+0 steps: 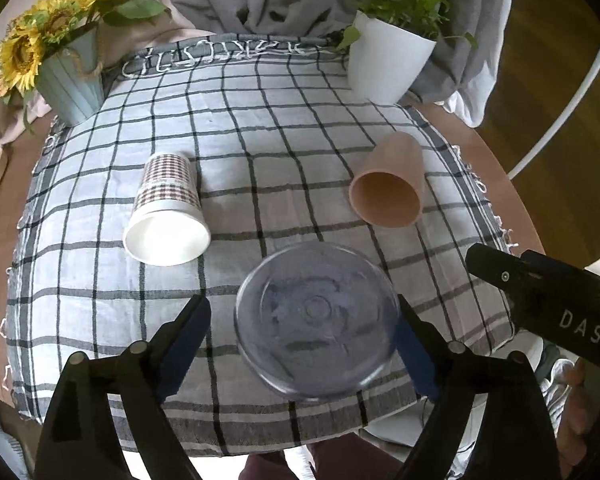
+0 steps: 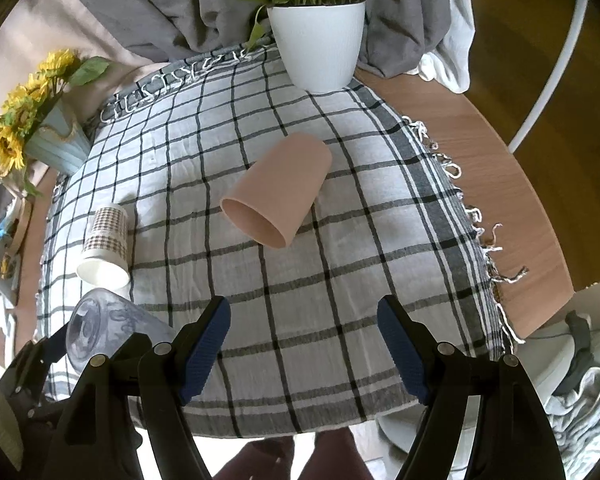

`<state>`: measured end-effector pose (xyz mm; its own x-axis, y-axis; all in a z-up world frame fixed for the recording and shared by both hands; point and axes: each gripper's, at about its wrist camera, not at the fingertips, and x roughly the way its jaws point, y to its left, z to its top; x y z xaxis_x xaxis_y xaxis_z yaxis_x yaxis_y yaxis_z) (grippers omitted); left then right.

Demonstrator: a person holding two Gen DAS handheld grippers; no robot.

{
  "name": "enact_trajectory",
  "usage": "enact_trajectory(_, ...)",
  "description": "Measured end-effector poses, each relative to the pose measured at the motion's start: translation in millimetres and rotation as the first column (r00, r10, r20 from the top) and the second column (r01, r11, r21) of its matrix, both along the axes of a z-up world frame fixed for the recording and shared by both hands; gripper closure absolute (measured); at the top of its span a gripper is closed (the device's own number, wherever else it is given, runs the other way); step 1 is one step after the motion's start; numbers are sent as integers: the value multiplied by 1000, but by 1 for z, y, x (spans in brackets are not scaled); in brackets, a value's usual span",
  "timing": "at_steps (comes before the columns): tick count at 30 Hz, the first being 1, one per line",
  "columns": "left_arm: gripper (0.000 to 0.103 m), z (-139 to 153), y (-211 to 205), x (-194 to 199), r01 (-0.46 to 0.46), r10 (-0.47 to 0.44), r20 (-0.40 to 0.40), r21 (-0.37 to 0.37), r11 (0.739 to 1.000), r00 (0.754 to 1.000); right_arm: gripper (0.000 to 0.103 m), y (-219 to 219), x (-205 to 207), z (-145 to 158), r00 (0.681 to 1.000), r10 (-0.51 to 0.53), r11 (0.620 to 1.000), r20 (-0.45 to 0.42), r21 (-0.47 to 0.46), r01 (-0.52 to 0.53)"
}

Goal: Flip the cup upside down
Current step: 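Rotate the clear cup with the left tool and lower it rim-down onto the cloth, then open the left tool and pull it back from the cup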

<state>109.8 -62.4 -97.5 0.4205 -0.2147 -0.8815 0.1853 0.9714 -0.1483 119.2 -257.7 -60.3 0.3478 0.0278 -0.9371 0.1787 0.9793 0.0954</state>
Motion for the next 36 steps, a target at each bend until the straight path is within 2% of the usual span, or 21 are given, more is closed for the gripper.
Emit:
enact_trajectory(4,13,0,-3,-3,32,-32,19,3,999,999,26,3,-9,3,1000,-22,999,10,-23,22)
enact_trajectory(8,2,7,-2,-8,52,-52,91,8,999,994,24,5,-19,10,998,-51,997,36,-50,53)
enact_trajectory(13,2,18,1,-14,94,-93,141,-2,996,986,21,9,-37,27,988,-108,988,111,-98,119)
enact_trajectory(17,1,32,7,-30,83,-86,201,22,996,976,21,11,-54,39,976,-143,982,163,-103,161)
enact_trajectory(20,0,47,12,-46,49,-58,255,40,998,965,21,12,-69,48,967,-151,980,204,-97,174)
enact_trajectory(25,0,68,22,-75,-57,41,316,42,998,948,20,19,-87,61,962,-88,992,259,-64,108)
enact_trajectory(32,0,79,39,-122,-192,165,363,40,980,917,20,24,-121,81,933,-7,998,360,-55,28)
enact_trajectory(36,0,85,50,-148,-256,224,406,25,966,886,19,26,-142,88,917,37,998,398,-61,-13)
